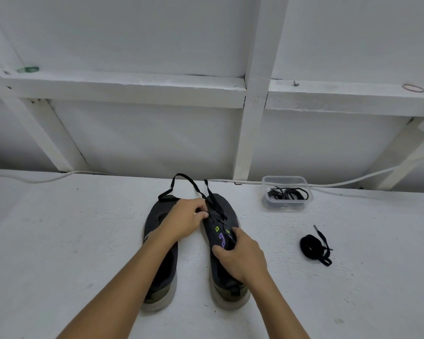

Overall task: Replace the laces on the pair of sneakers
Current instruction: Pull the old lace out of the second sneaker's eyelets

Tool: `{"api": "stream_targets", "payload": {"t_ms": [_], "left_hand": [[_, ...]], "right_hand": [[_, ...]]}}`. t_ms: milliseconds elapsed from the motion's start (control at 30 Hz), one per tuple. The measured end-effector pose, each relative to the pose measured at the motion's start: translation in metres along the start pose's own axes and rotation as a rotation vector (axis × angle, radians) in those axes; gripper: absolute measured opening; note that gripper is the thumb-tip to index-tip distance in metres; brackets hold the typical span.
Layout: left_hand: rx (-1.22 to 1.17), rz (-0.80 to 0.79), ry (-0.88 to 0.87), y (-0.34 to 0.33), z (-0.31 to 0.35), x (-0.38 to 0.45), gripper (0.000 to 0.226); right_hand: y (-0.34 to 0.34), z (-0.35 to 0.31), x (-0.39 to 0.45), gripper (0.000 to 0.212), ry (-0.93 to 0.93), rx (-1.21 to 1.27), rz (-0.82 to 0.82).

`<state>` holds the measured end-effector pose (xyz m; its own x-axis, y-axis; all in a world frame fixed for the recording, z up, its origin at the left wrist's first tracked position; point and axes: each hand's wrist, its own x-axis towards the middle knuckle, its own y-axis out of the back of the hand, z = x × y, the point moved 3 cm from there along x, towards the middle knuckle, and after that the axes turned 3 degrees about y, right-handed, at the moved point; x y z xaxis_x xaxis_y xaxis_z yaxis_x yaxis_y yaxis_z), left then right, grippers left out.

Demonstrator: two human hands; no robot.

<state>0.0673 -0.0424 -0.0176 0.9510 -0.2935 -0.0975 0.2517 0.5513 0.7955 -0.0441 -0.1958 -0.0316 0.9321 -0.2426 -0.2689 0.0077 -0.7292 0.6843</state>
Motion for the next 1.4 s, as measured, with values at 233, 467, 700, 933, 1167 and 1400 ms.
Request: {"api": "stream_targets", "payload": {"t_ms": [233,467,700,933,1167,1400], "left_hand": [[-0.334,0.04,0.31,-0.001,-0.013,0.002,0.012],[-0.344,-0.045,0.296,-0.007,0.006,-0.003,0.034],[-0.275,-0.123,0.348,-0.011,0.015,-0.003,0.026],[-0.395,-0.21,0.32,-0.011,-0.001,0.0,0.019],[-0.561,-0.245,0.349,-0.011,-0.006,-0.001,0.02],[-0.593,-0.275,0.38,-0.014,-0.009,-0.002,0.02]], "right_hand": [[0.0,-0.001,0.001,0.043,0.015,-0.008,-0.015],[0.033,-0.002,0.032,0.032,0.103,0.079,0.04],[0.03,-0.003,0.061,0.014,0.214,0.066,-0.027],[0.025,-0.012,0.063,0.009,0.314,-0.038,-0.016],[0.012,-0.024,0.064,0.025,0.405,-0.321,0.035],[-0.002,-0.025,0.071,0.019,0.49,-0.375,0.054]]}}
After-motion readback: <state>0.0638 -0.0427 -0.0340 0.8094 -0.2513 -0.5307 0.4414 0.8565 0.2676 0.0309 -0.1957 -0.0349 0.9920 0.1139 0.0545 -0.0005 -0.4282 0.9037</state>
